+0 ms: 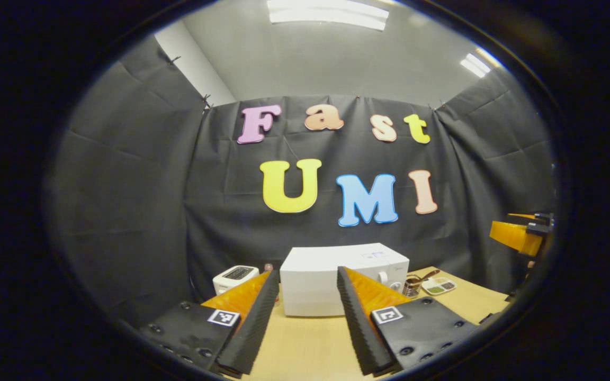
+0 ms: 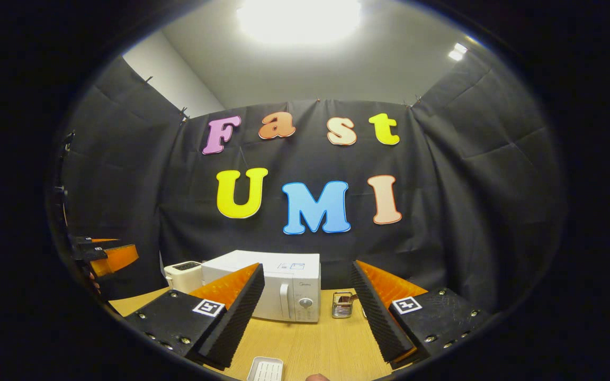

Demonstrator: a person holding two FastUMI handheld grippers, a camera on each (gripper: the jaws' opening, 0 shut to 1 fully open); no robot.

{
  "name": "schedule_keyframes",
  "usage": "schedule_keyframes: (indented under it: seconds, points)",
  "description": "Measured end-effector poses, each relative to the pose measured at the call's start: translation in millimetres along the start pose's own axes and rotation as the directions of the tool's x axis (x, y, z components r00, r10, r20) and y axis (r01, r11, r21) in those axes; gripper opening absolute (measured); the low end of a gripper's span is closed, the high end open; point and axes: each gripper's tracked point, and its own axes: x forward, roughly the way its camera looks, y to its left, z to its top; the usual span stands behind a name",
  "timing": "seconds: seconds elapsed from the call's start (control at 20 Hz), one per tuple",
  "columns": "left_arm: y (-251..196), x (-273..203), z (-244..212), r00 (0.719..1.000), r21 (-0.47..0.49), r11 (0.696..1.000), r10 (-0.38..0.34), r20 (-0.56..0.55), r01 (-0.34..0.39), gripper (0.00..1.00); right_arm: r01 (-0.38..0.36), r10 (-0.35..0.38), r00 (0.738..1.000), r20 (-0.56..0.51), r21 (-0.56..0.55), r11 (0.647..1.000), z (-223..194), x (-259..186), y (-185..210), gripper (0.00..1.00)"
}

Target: Open the microwave oven with the left hand, put the food in, and close the microwave oven.

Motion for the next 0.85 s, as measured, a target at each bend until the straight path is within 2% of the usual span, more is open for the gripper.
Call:
schedule_keyframes:
  seconds: [0.05, 0.15, 0.85]
  points:
    - [1, -1, 2, 1.000, 0.001, 1.000, 0.006, 0.010, -0.006, 0.90, 0.000, 0.000, 1.000, 0.003, 0.004, 1.000, 1, -1, 2, 0.99]
    - [4, -3, 4, 1.000, 0.000, 1.000, 0.011, 0.021, -0.011, 0.97, -0.003, 0.003, 1.000, 0.010, 0.003, 1.000, 3, 1, 5, 0.99]
    - [14, -1, 4, 0.999, 0.004, 0.999, 0.036, 0.036, -0.036, 0.98, -0.014, 0.014, 1.000, -0.007, -0.006, 1.000, -2, 3, 12, 0.99]
